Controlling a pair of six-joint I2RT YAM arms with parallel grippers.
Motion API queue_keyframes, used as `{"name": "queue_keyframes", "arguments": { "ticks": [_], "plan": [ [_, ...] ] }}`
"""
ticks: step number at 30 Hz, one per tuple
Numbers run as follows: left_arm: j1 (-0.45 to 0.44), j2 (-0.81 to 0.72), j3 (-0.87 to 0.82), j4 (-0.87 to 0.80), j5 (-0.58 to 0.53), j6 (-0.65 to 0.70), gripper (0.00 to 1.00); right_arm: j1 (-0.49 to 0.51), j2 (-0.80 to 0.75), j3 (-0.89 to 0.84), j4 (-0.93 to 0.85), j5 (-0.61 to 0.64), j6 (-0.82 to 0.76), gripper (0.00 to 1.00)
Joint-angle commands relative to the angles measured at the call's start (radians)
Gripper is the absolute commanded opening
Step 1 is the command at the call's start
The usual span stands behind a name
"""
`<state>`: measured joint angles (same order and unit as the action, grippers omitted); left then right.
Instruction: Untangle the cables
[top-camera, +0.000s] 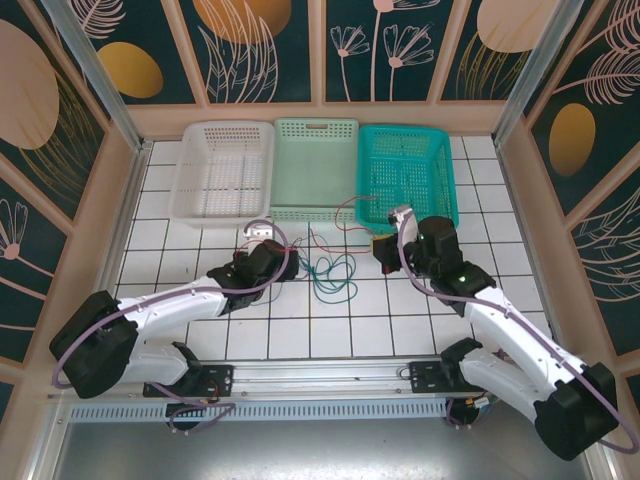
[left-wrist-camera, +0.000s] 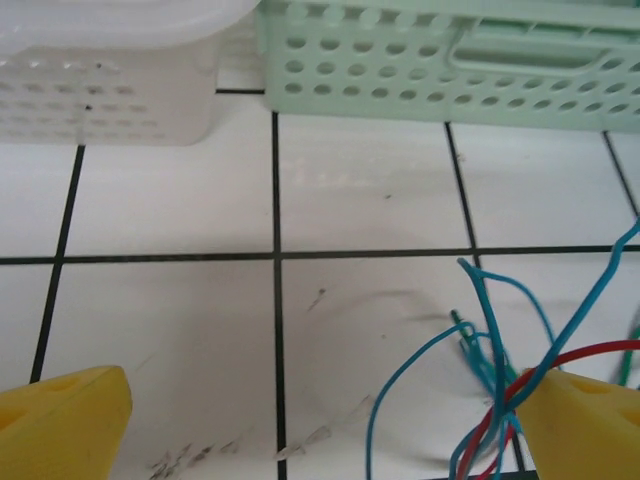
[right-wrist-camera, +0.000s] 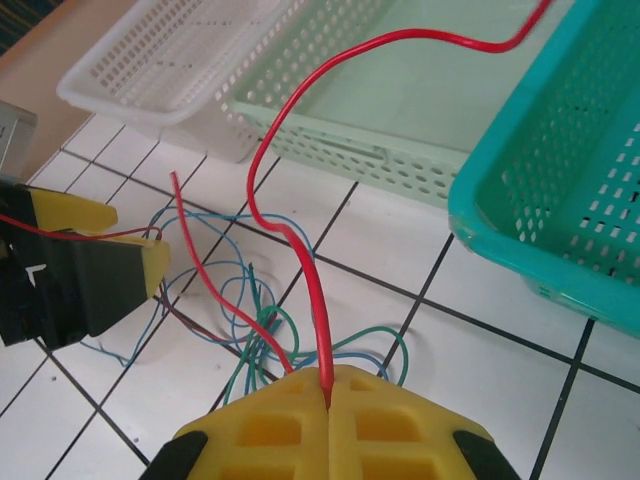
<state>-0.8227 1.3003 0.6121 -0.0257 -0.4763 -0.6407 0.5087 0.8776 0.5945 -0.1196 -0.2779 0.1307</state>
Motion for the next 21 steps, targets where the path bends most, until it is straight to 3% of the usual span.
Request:
{"name": "queue_keyframes", "arguments": {
  "ticks": [1, 9, 16, 21],
  "plan": [
    [0.006, -0.044, -0.016, 0.087, 0.01, 0.051, 0.99, 0.004, -0.053, -0.031, 0.054, 0.021, 0.024, 0.0],
    [0.006, -0.096, -0.041, 0.147, 0.044, 0.135, 0.98, 0.005, 0.021, -0.01, 0.04, -0.027, 0.031, 0.0],
    [0.006, -0.074, -0.052, 0.151, 0.054, 0.138, 0.98, 0.054, 0.155, 0.048, -0.121, -0.02, 0.022, 0.0],
    [0.005, -0.072, -0.054, 0.148, 0.042, 0.144, 0.98, 0.128, 0.186, 0.059, -0.178, 0.092, 0.058, 0.0]
  ]
}}
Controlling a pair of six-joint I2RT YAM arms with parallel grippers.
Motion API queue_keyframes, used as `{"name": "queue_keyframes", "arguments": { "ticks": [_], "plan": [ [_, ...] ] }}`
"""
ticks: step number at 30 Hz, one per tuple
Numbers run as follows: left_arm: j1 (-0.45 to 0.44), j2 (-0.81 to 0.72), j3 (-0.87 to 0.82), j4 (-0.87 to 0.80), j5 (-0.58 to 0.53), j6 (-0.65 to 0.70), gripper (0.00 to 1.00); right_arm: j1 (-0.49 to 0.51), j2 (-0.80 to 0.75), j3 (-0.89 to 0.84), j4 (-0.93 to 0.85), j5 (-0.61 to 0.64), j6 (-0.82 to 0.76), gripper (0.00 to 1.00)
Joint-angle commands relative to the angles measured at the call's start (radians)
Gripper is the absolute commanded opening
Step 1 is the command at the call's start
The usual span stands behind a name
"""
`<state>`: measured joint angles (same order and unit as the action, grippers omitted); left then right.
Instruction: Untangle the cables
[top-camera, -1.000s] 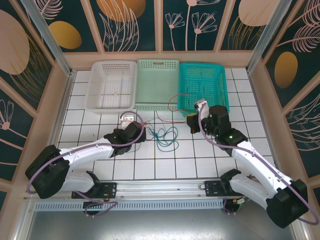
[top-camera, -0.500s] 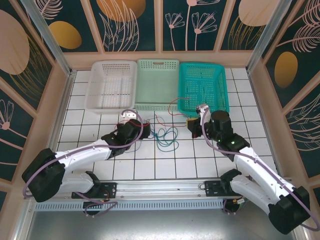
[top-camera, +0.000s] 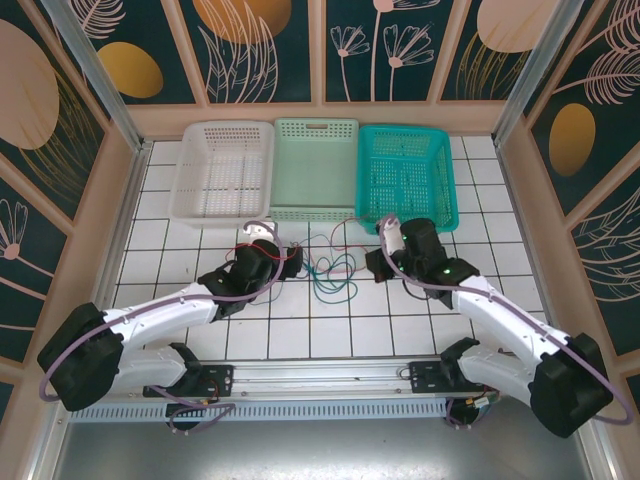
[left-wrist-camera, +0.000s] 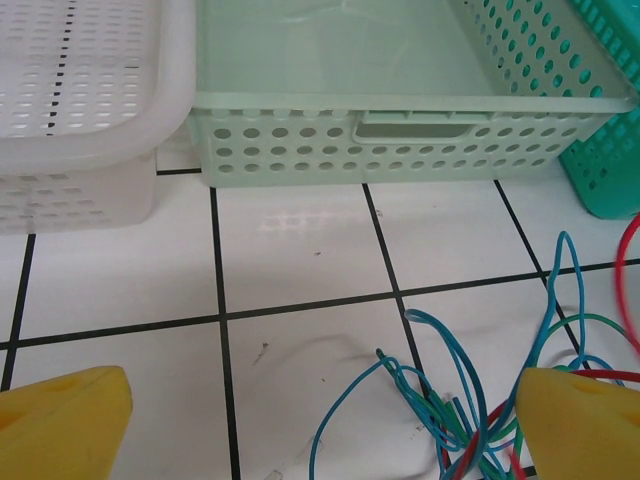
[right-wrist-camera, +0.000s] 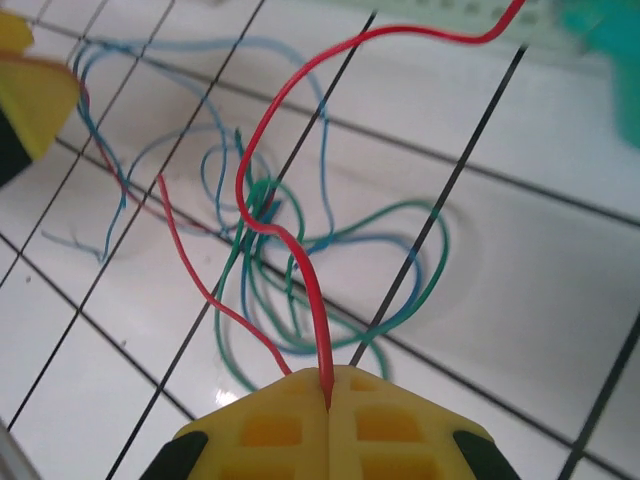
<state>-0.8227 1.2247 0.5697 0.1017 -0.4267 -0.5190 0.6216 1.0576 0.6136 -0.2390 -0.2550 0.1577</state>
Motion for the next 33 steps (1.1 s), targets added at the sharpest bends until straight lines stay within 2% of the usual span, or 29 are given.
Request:
{"name": "queue_keyframes", "arguments": {
  "ticks": [1, 6, 7, 11, 14, 16, 18, 20, 23, 26, 29, 33],
  "plan": [
    [0.006, 0.001, -0.014, 0.024, -0.009, 0.025, 0.98, 0.015, 0.012, 0.039, -0.066, 0.077, 0.044, 0.0],
    [0.005, -0.004, -0.019, 0.027, -0.019, 0.037, 0.98, 0.015, 0.046, 0.026, -0.059, 0.036, 0.086, 0.0],
    [0.005, -0.002, -0.019, 0.029, -0.017, 0.037, 0.98, 0.016, 0.057, 0.024, -0.061, 0.044, 0.089, 0.09],
    [0.006, 0.011, -0.018, 0.031, -0.011, 0.037, 0.98, 0.015, 0.084, 0.044, -0.097, 0.083, 0.1, 0.62],
    [0.005, 0.023, -0.013, 0.03, -0.007, 0.037, 0.98, 0.015, 0.072, 0.078, -0.145, 0.133, 0.11, 0.69],
    [0.005, 0.031, -0.011, 0.029, -0.006, 0.036, 0.98, 0.013, 0.043, 0.102, -0.188, 0.193, 0.121, 0.77],
    [0.006, 0.033, -0.012, 0.029, -0.005, 0.034, 0.98, 0.008, 0.012, 0.127, -0.224, 0.239, 0.131, 0.79],
    [0.005, 0.033, -0.016, 0.035, -0.003, 0.036, 0.98, 0.007, -0.024, 0.145, -0.216, 0.23, 0.127, 0.79],
    [0.005, 0.042, -0.014, 0.034, 0.002, 0.04, 0.98, 0.023, -0.08, 0.144, -0.098, 0.147, 0.099, 0.72],
    [0.006, 0.051, -0.007, 0.032, 0.011, 0.043, 0.97, 0.063, -0.1, 0.143, 0.055, 0.116, 0.078, 0.69],
    [0.006, 0.062, 0.002, 0.03, 0.03, 0.049, 0.97, 0.096, -0.083, 0.15, 0.194, 0.022, 0.047, 0.65],
    [0.006, 0.087, 0.022, 0.028, 0.061, 0.053, 0.97, 0.15, -0.038, 0.163, 0.271, -0.016, -0.027, 0.63]
  ]
}}
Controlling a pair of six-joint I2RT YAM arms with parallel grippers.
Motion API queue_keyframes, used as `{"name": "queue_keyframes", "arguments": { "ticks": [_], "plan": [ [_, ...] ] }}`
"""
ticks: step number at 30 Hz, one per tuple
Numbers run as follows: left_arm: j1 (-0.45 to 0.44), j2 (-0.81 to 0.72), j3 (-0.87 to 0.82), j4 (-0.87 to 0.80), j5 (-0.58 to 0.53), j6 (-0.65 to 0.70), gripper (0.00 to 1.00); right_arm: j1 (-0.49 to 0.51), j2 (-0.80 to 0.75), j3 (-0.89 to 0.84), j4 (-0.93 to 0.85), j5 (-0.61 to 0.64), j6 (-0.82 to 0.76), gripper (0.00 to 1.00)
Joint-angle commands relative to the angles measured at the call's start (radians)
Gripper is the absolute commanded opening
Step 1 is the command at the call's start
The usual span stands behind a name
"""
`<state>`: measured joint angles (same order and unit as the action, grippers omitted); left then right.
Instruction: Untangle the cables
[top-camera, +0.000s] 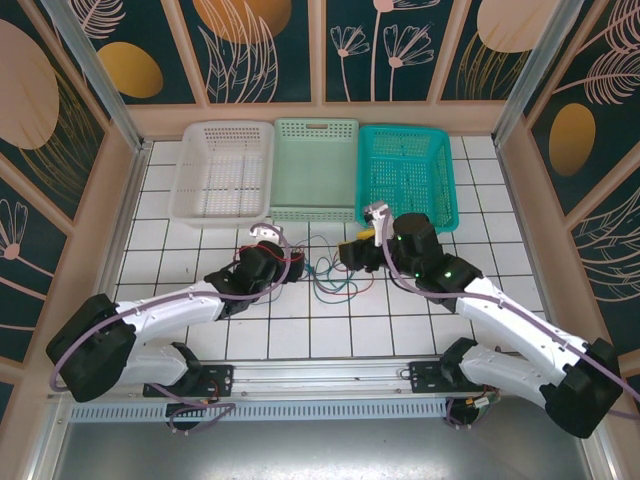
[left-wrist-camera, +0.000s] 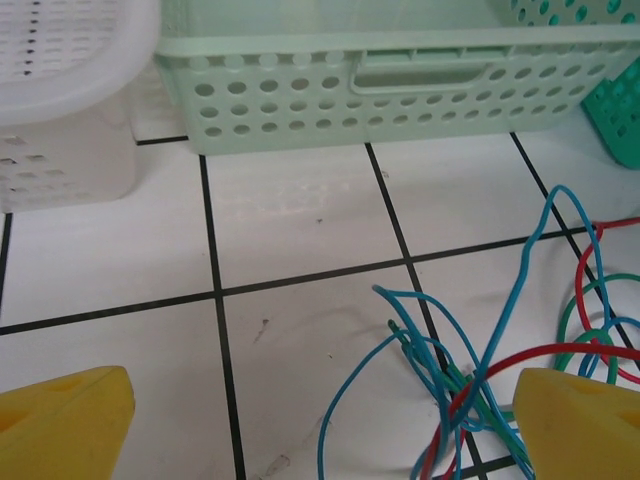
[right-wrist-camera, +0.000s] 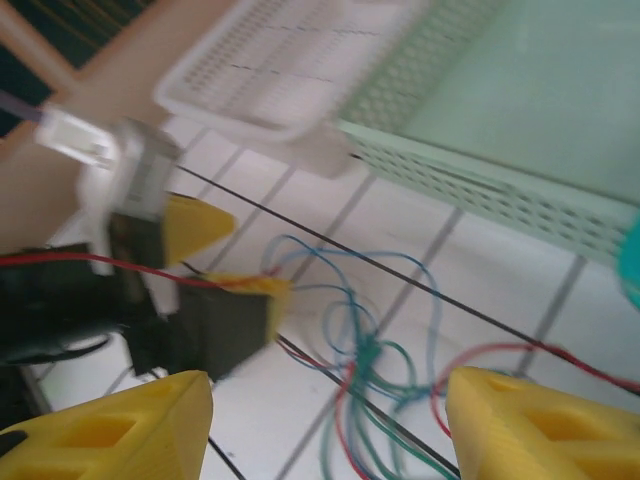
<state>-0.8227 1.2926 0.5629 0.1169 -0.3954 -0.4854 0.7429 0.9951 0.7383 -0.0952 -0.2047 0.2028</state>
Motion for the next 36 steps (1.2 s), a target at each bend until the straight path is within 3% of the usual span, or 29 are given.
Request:
{"name": "queue_keyframes", "arguments": {
  "ticks": [1, 10, 19, 23, 26, 31, 33, 36],
  "plan": [
    [0.006, 0.028, 0.034, 0.01, 0.035, 0.021, 0.97, 0.041, 0.037, 0.042, 0.132, -0.075, -0.094, 0.63],
    [0.006, 0.051, 0.051, -0.008, 0.054, 0.013, 0.96, 0.12, 0.075, 0.038, 0.196, -0.116, -0.224, 0.7],
    [0.005, 0.069, 0.055, -0.001, 0.092, 0.005, 0.96, 0.144, 0.145, 0.07, 0.276, -0.088, -0.285, 0.72],
    [0.006, 0.081, 0.06, 0.007, 0.108, 0.001, 0.95, 0.143, 0.199, 0.094, 0.348, -0.084, -0.295, 0.68],
    [0.006, 0.085, 0.064, 0.009, 0.116, 0.001, 0.96, 0.144, 0.223, 0.111, 0.361, -0.071, -0.301, 0.56],
    [0.005, 0.085, 0.06, 0.001, 0.108, -0.008, 0.96, 0.144, 0.168, 0.072, 0.393, -0.047, -0.296, 0.11],
    [0.006, 0.086, 0.057, 0.0, 0.105, -0.014, 0.96, 0.142, 0.125, 0.05, 0.395, -0.023, -0.292, 0.02],
    [0.006, 0.093, 0.063, -0.027, 0.08, -0.03, 0.97, 0.136, 0.071, 0.036, 0.358, 0.061, -0.278, 0.0]
  ]
}}
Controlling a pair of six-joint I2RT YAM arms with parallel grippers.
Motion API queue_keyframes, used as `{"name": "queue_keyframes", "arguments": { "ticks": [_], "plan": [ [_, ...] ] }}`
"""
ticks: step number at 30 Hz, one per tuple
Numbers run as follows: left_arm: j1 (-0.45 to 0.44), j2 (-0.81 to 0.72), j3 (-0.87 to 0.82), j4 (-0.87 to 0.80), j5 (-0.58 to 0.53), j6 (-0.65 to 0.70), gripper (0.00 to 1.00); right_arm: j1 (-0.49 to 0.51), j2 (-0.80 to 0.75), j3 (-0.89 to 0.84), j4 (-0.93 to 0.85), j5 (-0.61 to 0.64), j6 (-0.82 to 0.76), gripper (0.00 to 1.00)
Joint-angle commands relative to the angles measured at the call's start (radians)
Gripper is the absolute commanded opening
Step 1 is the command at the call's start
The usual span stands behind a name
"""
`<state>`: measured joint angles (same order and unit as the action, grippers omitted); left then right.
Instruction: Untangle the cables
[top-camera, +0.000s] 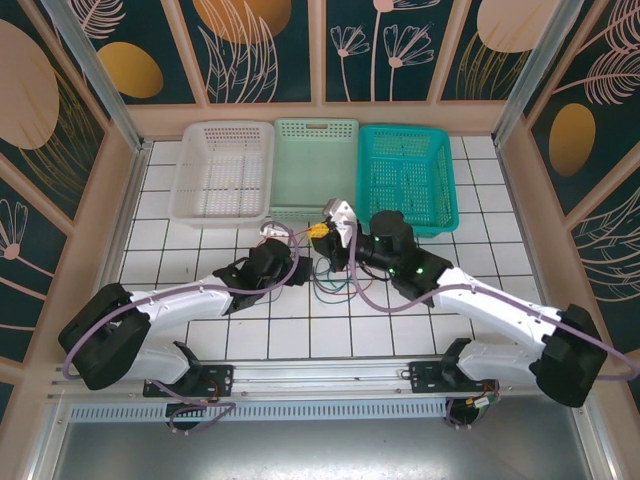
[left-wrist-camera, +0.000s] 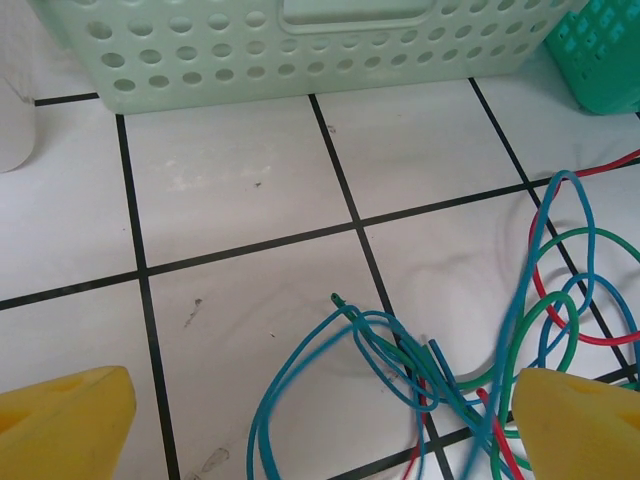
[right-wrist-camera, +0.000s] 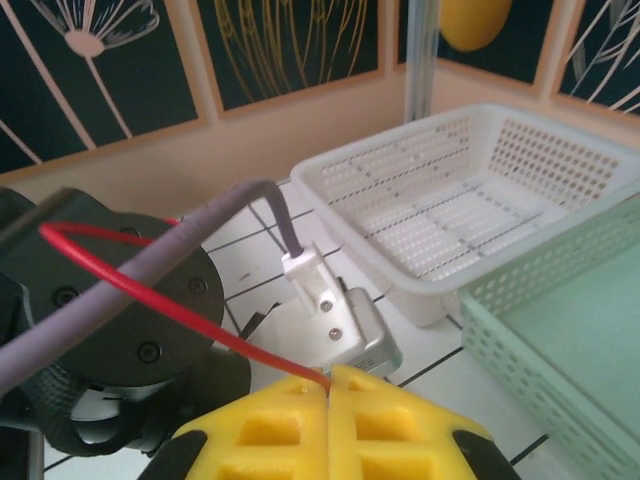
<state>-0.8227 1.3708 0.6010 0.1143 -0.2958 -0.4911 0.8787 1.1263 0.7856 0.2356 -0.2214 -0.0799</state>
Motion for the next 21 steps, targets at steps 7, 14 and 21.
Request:
{"name": "queue_keyframes", "arguments": {
  "ticks": [7, 14, 21],
  "plan": [
    [0.007, 0.05, 0.054, -0.145, -0.128, -0.052, 0.99, -0.105, -0.17, -0.009, -0.108, 0.167, 0.08, 0.0],
    [0.005, 0.056, 0.055, -0.234, -0.223, -0.112, 0.99, -0.239, -0.323, -0.062, -0.148, 0.123, 0.162, 0.0],
    [0.005, 0.011, 0.054, -0.187, -0.207, -0.082, 0.99, -0.248, -0.341, -0.076, -0.16, 0.057, 0.224, 0.0]
  ]
}}
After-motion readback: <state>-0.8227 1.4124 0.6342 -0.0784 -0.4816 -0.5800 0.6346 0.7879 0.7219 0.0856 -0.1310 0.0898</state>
